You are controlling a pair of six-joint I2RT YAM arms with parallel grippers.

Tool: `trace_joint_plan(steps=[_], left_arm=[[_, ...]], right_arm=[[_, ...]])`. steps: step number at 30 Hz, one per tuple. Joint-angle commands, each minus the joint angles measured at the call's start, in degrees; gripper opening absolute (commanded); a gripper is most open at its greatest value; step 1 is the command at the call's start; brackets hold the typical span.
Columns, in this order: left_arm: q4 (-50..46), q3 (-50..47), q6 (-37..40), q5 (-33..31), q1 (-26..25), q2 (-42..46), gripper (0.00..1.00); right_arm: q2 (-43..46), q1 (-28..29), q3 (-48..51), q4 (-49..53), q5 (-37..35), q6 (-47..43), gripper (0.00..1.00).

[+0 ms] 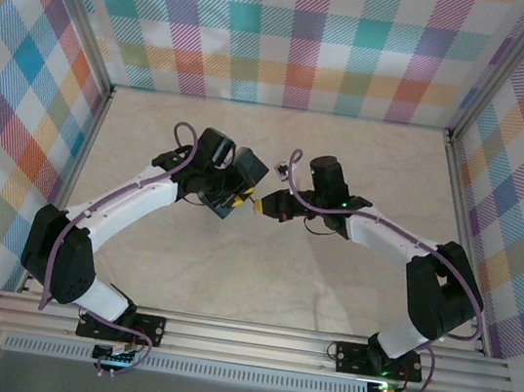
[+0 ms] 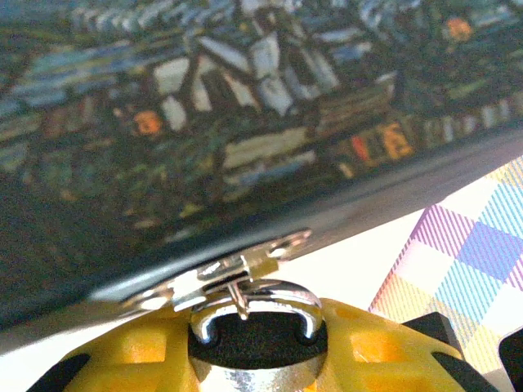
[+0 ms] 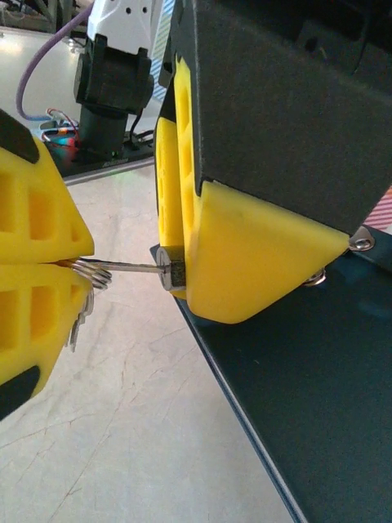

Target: Unlock a padlock with a key

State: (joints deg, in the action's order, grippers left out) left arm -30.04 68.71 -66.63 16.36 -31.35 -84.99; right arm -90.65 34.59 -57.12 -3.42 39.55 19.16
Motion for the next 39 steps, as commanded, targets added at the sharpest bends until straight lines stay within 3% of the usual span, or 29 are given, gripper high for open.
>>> trace_joint_plan(steps=[1,7,22,32,39], left_arm=[[0.0,0.0,0.3,7.8,-2.4,0.1,0.07],[2.6,-1.2,-1.5,10.5,-1.1,0.0,0.07],[-2.3,2.2,4.1,14.1,-1.6,0.0,0.07],[-15.4,6.6,16.5,8.9,2.5,-0.9,0.07],[-21.9,12.3,25.9,7.9,4.6,-2.5,0.07]], right_arm=[[0.2,1.9,-4.2,-8.0,-0.2,-3.7,0.0],[0.3,2.0,-2.1,-14.5,1.8,-2.1,0.0],[-4.2,2.1,-5.2,-20.8,5.3,-2.7,0.0],[0.3,2.0,-2.1,-10.3,4.2,-8.5,0.0],[0.6,2.1,-1.6,-1.2,8.9,-11.4,0.0]])
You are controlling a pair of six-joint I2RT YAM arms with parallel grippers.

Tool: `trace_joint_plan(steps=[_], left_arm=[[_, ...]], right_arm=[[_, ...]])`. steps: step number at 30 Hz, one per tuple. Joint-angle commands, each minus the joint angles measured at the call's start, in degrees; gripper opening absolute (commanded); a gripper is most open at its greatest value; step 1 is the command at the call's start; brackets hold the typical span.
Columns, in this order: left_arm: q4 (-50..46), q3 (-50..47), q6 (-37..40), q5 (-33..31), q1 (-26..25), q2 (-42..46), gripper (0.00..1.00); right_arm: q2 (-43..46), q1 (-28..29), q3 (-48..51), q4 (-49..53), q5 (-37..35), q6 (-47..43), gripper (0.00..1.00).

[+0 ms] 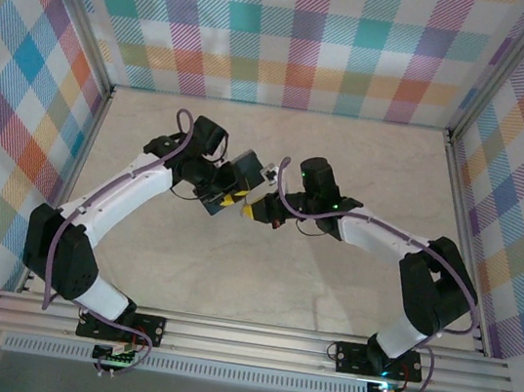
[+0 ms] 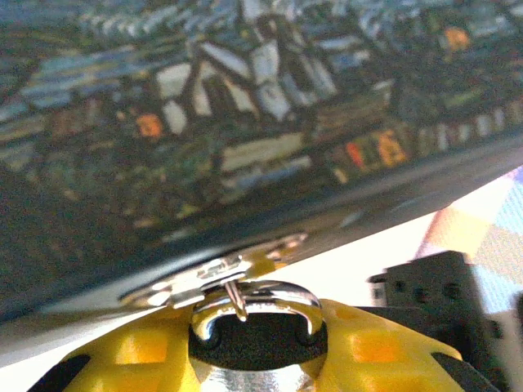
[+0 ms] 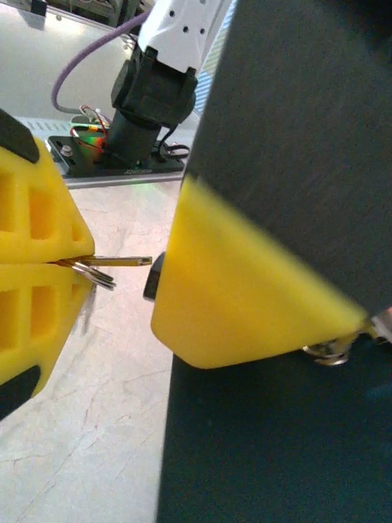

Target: Unlock a padlock with a key

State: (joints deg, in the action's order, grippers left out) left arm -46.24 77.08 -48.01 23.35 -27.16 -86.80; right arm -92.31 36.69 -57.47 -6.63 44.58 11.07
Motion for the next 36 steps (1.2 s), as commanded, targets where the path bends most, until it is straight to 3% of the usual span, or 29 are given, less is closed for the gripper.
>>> trace_joint_plan(steps=[1,12,19,26,32,36], left_arm=[[-6.6,4.6,8.4,0.9,0.4,-0.9,0.07],[-9.7,6.3,11.4,0.2,0.4,-2.6,0.07],[-10.4,7.2,11.7,0.9,0.0,-3.0,0.07],[-11.2,5.5,10.7,-3.9,0.6,-2.0,0.08],[-5.2,1.0,5.5,-0.3,0.6,-1.6,0.08],[-7.4,2.4,6.2,-3.0,0.4,-1.3,0.08]], right_arm=[[2.1,0.0,-1.4,3.2,5.0,-3.4,0.0],[2.1,0.8,0.6,6.7,10.3,-0.9,0.0],[-1.5,4.1,-1.2,5.4,9.0,0.9,0.0],[-0.8,4.2,-0.9,6.2,5.4,0.6,0.0],[-0.9,3.9,-1.1,8.1,4.1,0.1,0.0],[-2.8,3.7,-2.1,9.4,3.4,-0.8,0.0]])
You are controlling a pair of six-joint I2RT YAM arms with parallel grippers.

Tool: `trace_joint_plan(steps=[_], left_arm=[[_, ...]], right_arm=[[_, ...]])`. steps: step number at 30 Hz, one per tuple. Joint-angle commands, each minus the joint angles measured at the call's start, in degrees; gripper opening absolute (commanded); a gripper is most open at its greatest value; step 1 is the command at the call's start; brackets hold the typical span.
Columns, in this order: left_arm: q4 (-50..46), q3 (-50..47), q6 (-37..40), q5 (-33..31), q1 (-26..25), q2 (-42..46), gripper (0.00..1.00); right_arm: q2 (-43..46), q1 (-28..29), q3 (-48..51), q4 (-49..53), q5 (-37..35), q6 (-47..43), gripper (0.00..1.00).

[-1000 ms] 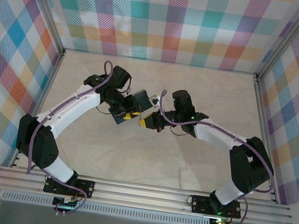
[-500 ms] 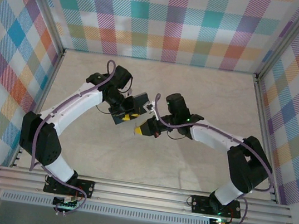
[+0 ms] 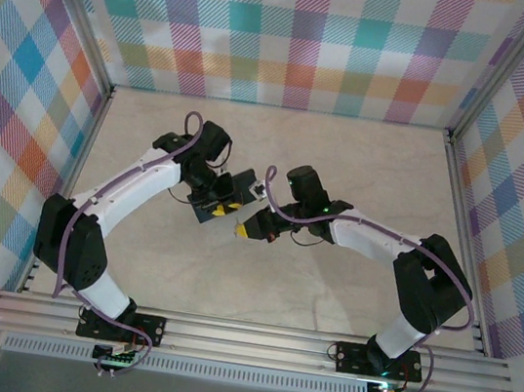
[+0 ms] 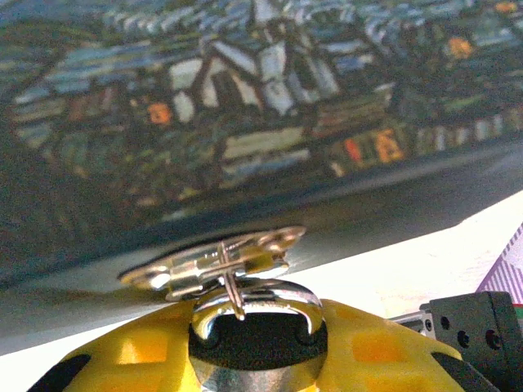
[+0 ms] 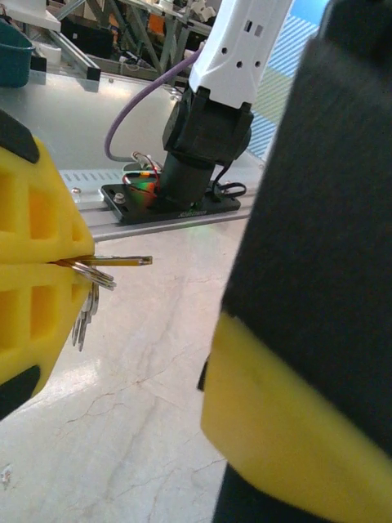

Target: Unlock a padlock with a key

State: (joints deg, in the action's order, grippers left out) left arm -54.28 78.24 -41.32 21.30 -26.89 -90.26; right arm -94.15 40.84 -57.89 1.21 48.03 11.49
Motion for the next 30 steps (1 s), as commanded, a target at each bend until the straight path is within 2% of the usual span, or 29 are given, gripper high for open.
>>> trace_joint_plan(steps=[1,7,10,17,19,23,26,30], left_arm=[[0.0,1.2,-0.9,-2.9,0.2,2.4,0.1],[6.0,-6.2,-10.7,-17.3,-1.8,3.2,0.1],[10.2,-9.2,-14.7,-21.5,-3.6,0.5,0.09],[14.3,-9.6,-19.1,-30.8,-9.2,-7.5,0.1],[14.8,-9.4,-19.8,-31.6,-10.1,-9.2,0.16],[13.2,-7.4,-18.8,-29.9,-11.2,-10.6,0.4],[10.7,-5.3,-16.4,-26.7,-11.2,-8.5,0.47],[6.0,-0.7,-8.5,-20.3,-10.2,-4.2,0.49]], right_arm=[[-0.7,-0.5,-1.5,1.4,-0.2,-1.3,0.0],[3.2,-1.0,2.0,0.9,-2.4,-0.8,0.0],[4.8,-1.2,4.5,0.1,-2.7,0.2,0.0],[9.2,-1.2,10.2,-1.5,-3.2,2.1,0.0],[10.1,-1.1,11.0,-1.1,-3.2,2.1,0.0],[11.5,-1.2,12.2,0.1,-3.1,0.9,0.0],[12.1,-1.2,12.8,0.9,-2.5,-0.3,0.0],[11.7,-1.4,11.9,3.5,-0.9,-3.1,0.0]])
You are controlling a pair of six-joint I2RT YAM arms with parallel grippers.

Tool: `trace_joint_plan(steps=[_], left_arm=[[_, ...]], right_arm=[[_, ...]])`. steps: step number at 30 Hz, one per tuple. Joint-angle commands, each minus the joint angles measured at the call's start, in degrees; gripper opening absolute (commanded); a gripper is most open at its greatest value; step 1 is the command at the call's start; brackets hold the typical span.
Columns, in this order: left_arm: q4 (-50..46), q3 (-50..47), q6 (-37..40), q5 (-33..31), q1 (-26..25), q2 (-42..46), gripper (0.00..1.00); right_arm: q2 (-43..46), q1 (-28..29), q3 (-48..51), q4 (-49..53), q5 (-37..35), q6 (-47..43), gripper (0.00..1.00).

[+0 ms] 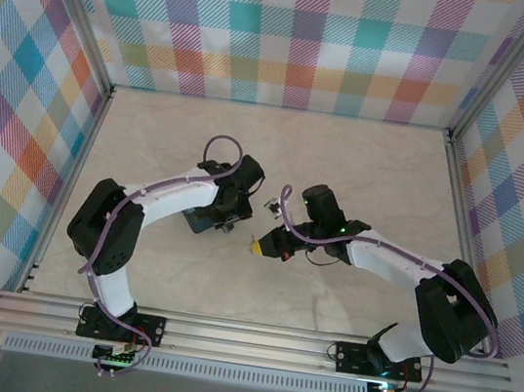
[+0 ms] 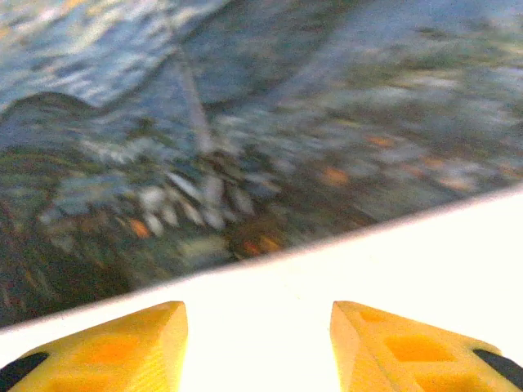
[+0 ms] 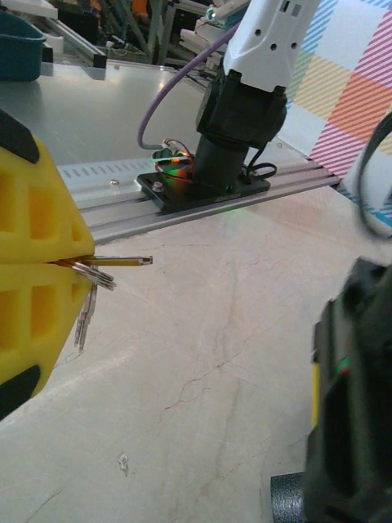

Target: Unlock a padlock with a key

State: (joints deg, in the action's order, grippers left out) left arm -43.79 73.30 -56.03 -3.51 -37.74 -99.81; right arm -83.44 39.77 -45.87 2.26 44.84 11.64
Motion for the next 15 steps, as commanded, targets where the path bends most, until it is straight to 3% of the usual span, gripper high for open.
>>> trace_joint_plan(steps=[1,6,11,15], left_arm=[[-5.8,5.5,9.5,7.1,1.2,6.1,0.48],[-7.1,5.5,22.2,20.0,4.8,9.4,0.38],[8.7,-5.0,23.9,41.6,8.3,14.5,0.33],[15.8,-8.6,25.3,48.6,8.3,15.8,0.26]], right_arm=[[1.0,-0.7,-0.3,3.0,3.0,-3.8,0.0],[0.1,-1.4,-2.0,4.9,7.6,-6.1,0.0],[-1.5,-2.3,-3.9,5.9,11.6,-6.9,0.0],[-2.8,-3.4,-5.5,5.0,15.9,-6.6,0.0]])
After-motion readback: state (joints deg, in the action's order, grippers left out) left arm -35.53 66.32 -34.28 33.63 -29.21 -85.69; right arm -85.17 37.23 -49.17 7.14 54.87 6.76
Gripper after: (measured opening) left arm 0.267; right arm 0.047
